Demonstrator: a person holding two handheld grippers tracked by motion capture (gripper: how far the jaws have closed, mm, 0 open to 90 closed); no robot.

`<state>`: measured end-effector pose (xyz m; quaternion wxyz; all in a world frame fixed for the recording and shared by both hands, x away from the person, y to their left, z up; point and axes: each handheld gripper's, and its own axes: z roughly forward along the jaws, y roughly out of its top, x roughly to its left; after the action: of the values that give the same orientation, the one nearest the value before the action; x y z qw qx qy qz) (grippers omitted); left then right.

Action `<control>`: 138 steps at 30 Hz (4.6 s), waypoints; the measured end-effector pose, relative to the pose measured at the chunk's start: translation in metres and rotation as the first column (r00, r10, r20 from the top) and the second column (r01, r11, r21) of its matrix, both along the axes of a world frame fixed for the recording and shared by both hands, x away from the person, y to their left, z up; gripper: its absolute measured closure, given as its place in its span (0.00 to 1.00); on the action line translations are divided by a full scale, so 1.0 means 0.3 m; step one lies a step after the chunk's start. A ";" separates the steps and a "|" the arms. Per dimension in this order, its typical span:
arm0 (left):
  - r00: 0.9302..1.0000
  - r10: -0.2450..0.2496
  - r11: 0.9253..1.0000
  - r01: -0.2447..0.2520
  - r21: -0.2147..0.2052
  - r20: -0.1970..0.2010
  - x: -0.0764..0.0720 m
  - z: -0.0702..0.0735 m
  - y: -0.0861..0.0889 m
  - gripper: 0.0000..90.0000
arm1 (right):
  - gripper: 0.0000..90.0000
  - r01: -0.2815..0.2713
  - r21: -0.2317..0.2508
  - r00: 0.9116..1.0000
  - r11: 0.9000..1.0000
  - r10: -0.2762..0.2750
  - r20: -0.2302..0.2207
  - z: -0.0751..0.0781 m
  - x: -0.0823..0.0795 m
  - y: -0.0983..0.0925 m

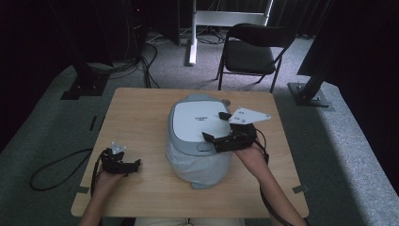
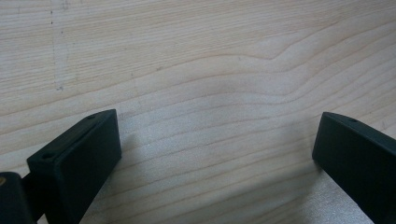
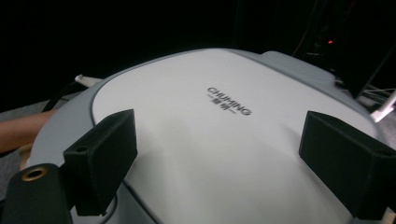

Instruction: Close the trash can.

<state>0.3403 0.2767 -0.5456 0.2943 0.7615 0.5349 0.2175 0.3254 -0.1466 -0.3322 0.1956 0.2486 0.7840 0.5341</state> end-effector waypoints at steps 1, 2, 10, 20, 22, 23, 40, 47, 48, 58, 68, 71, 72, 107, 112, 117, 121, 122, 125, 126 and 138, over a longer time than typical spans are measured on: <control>1.000 0.000 1.000 0.000 0.000 0.000 0.000 0.000 0.000 0.01 | 0.12 0.004 0.006 1.000 1.000 -0.004 0.009 0.001 -0.001 -0.005; 1.000 0.000 1.000 0.000 0.000 0.000 0.000 0.000 0.000 0.01 | 0.12 0.012 0.010 1.000 1.000 -0.012 0.012 0.003 -0.004 -0.012; 1.000 0.000 1.000 0.000 0.000 0.000 0.000 0.000 0.000 0.01 | 0.12 0.079 0.016 0.996 0.997 -0.080 0.041 0.010 -0.019 -0.077; 1.000 0.000 1.000 0.000 0.000 0.000 0.000 0.000 0.000 0.01 | 0.12 0.143 0.025 0.989 0.989 -0.144 0.044 -0.011 -0.028 -0.136; 1.000 0.000 1.000 0.000 0.000 0.000 0.000 0.000 0.000 0.01 | 0.12 0.151 0.021 0.987 0.988 -0.152 0.043 -0.020 -0.031 -0.144; 1.000 0.000 1.000 0.000 0.000 0.000 0.000 0.000 0.000 0.01 | 0.12 0.156 0.018 0.987 0.988 -0.156 0.039 -0.024 -0.032 -0.147; 1.000 0.000 1.000 0.000 0.000 0.000 0.000 0.000 0.000 0.01 | 0.12 0.241 0.062 0.970 0.969 -0.242 0.006 -0.077 -0.074 -0.280; 1.000 0.001 1.000 -0.001 -0.001 0.000 0.000 0.000 0.000 0.01 | 0.12 0.282 0.080 0.959 0.956 -0.283 -0.002 -0.146 -0.085 -0.329; 1.000 0.001 1.000 -0.001 -0.002 0.000 0.000 0.000 0.000 0.01 | 0.12 0.289 0.078 0.957 0.954 -0.289 -0.005 -0.158 -0.085 -0.333; 1.000 0.001 1.000 -0.001 -0.001 -0.001 0.000 0.000 0.000 0.01 | 0.12 0.350 0.043 0.936 0.936 -0.348 -0.046 -0.275 -0.078 -0.364; 1.000 0.001 1.000 -0.001 -0.001 0.000 0.000 0.000 0.000 0.01 | 0.12 0.429 0.031 0.901 0.903 -0.425 -0.090 -0.402 -0.069 -0.419; 1.000 0.001 1.000 -0.001 -0.001 -0.001 0.000 0.000 0.000 0.01 | 0.12 0.447 0.029 0.890 0.894 -0.441 -0.120 -0.435 -0.073 -0.436; 1.000 0.000 1.000 0.000 0.000 -0.001 0.000 0.000 0.000 0.01 | 0.12 0.455 0.022 0.885 0.890 -0.449 -0.125 -0.450 -0.076 -0.442; 1.000 0.000 1.000 0.000 -0.001 -0.001 0.000 0.000 0.000 0.01 | 0.12 0.728 -0.180 0.614 0.661 -0.746 -0.258 -0.719 -0.063 -0.653; 1.000 0.000 1.000 0.000 -0.001 0.000 0.000 0.000 0.000 0.01 | 0.12 0.754 -0.211 0.561 0.621 -0.778 -0.283 -0.723 -0.056 -0.668; 1.000 0.000 1.000 0.000 -0.001 -0.001 0.000 0.000 0.000 0.01 | 0.12 0.733 -0.252 0.568 0.632 -0.772 -0.286 -0.727 -0.041 -0.664; 1.000 0.000 1.000 0.000 -0.001 0.000 -0.001 0.000 0.000 0.01 | 0.12 0.706 -0.284 0.587 0.649 -0.761 -0.278 -0.729 -0.021 -0.658; 1.000 0.000 1.000 0.000 -0.001 0.000 -0.001 0.000 0.000 0.01 | 0.12 0.701 -0.285 0.593 0.654 -0.756 -0.276 -0.729 -0.017 -0.659; 1.000 0.000 1.000 0.000 -0.001 0.000 -0.001 0.000 0.000 0.01 | 0.12 0.702 -0.284 0.593 0.653 -0.757 -0.275 -0.729 -0.011 -0.658; 1.000 0.000 1.000 0.000 -0.001 0.000 -0.001 0.000 0.000 0.01 | 0.12 0.701 -0.284 0.593 0.654 -0.756 -0.276 -0.729 -0.009 -0.657; 1.000 0.002 1.000 -0.002 -0.001 0.001 -0.001 0.000 0.000 0.01 | 0.12 0.708 -0.283 0.584 0.646 -0.762 -0.278 -0.729 0.002 -0.657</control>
<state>0.3399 0.2766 -0.5456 0.2947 0.7606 0.5359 0.2177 0.3259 -0.3437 -0.5509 0.2636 0.6331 0.6676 0.2899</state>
